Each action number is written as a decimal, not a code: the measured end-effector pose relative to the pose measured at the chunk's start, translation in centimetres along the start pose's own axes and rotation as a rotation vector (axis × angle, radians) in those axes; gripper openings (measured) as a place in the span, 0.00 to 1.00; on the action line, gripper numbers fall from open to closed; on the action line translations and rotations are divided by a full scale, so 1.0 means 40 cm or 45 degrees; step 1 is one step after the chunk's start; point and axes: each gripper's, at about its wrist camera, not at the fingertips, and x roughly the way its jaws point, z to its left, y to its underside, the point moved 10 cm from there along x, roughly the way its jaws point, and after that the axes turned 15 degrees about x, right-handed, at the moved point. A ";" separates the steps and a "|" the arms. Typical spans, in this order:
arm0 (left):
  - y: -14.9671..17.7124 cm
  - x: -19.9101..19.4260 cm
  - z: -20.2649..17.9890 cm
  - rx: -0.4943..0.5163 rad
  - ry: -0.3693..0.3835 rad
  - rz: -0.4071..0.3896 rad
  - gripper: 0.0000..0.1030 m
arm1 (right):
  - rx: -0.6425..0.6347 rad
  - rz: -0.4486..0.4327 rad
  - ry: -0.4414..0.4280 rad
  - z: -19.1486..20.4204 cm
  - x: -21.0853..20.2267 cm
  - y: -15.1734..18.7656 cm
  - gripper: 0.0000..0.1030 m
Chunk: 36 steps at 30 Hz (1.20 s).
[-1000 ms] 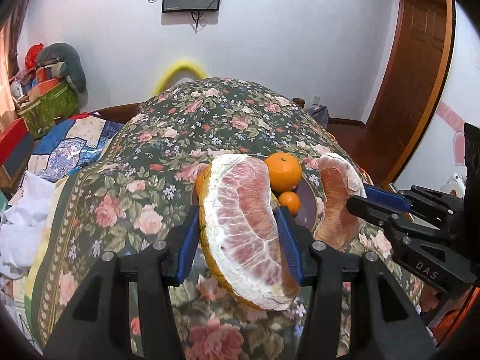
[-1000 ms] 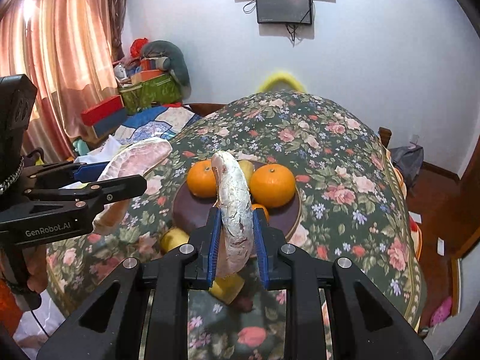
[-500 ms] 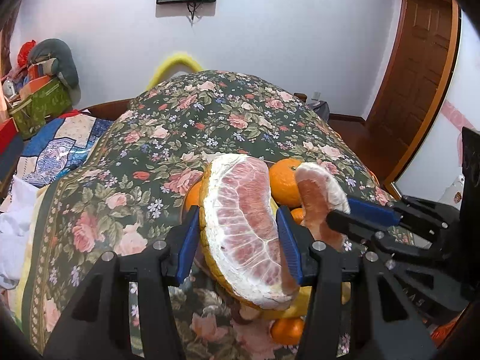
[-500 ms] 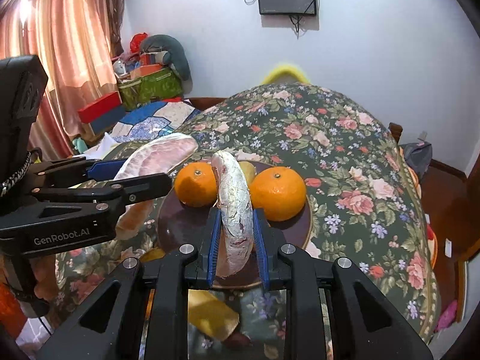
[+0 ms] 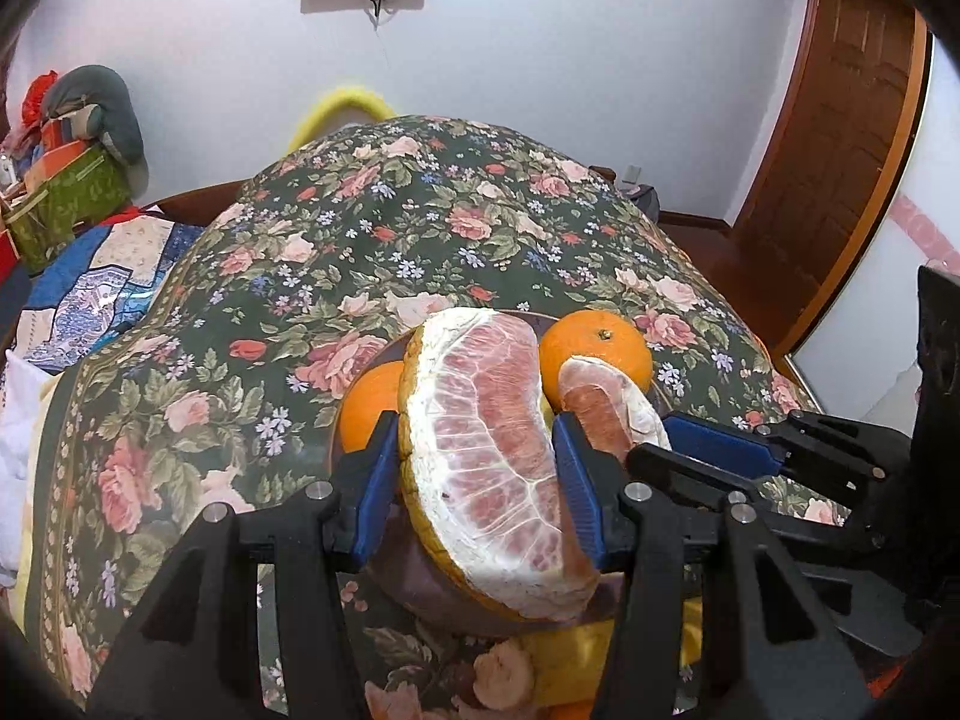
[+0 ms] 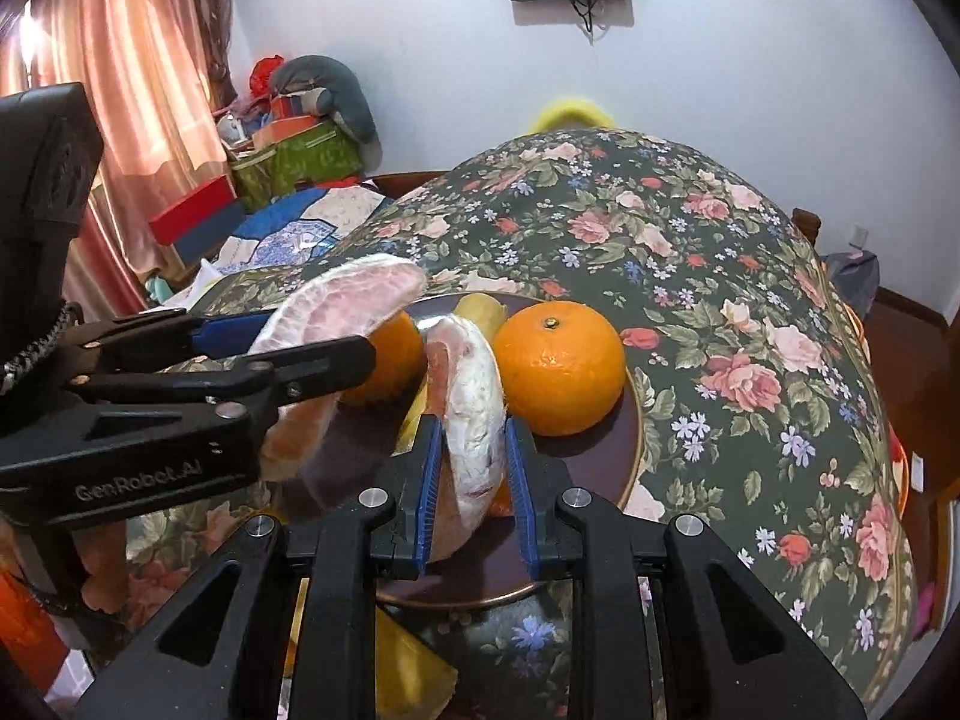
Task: Organize fruits
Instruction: 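Lower the left tool's pomelo segment onto the plate while the right tool lowers its segment there, then open both tools on the plate and withdraw them from the segments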
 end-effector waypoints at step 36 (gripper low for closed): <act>0.067 -0.167 -0.034 0.032 -0.056 0.017 0.50 | -0.074 -0.024 0.026 0.026 -0.155 0.047 0.41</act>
